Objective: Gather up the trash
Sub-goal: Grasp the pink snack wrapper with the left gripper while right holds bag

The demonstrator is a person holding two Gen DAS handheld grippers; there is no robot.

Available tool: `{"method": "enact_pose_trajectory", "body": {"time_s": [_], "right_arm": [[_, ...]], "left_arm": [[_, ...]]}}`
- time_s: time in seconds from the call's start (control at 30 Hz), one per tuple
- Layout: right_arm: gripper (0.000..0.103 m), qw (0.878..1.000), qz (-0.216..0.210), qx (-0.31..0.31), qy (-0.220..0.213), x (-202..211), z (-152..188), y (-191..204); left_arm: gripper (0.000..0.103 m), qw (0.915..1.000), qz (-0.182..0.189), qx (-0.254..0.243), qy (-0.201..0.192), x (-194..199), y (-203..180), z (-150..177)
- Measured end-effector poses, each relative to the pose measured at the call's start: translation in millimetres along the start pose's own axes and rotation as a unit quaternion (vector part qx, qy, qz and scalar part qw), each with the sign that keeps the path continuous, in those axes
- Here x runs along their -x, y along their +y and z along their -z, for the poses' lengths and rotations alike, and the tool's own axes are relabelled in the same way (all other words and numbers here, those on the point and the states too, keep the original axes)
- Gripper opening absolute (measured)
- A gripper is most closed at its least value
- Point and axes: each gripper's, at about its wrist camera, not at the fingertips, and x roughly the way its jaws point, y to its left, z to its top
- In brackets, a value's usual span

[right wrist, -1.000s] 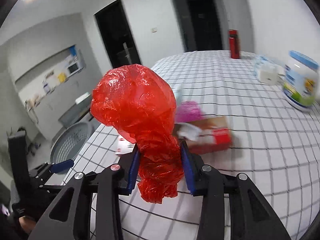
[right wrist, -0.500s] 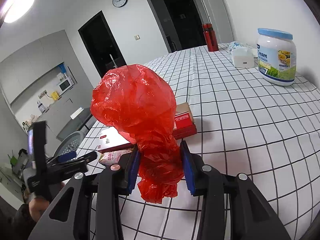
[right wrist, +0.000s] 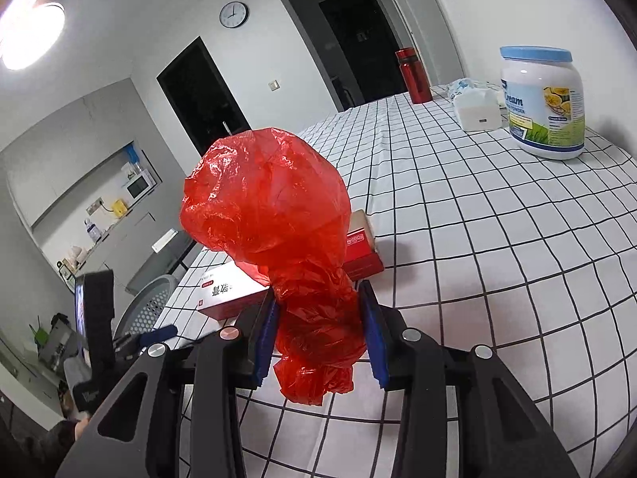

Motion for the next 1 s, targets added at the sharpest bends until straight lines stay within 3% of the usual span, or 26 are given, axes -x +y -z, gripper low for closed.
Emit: {"method": "enact_pose_trajectory", "body": {"time_s": [0.23,0.53,1.0], "right_arm": [[0.038,1.0,-0.005,-0.018,-0.009,8.0,0.2,-11.6],[0.038,0.999,-0.004,-0.035,-0.025,21.9,0.4,-27.0],[0.038,0.997,-0.011,-0.062,-0.034,30.6,2.7,-46.9]], "left_arm": [[0.085,0.9993,0.03,-0.022,0.006,9.6,-26.6,8.3],[0.085,0.9972,0.049,-0.054,-0.015,25.1,-51.2,7.8],[0.083,0.9904,0.07,-0.119,0.001,-8.9,-108.6,-8.6]]}}
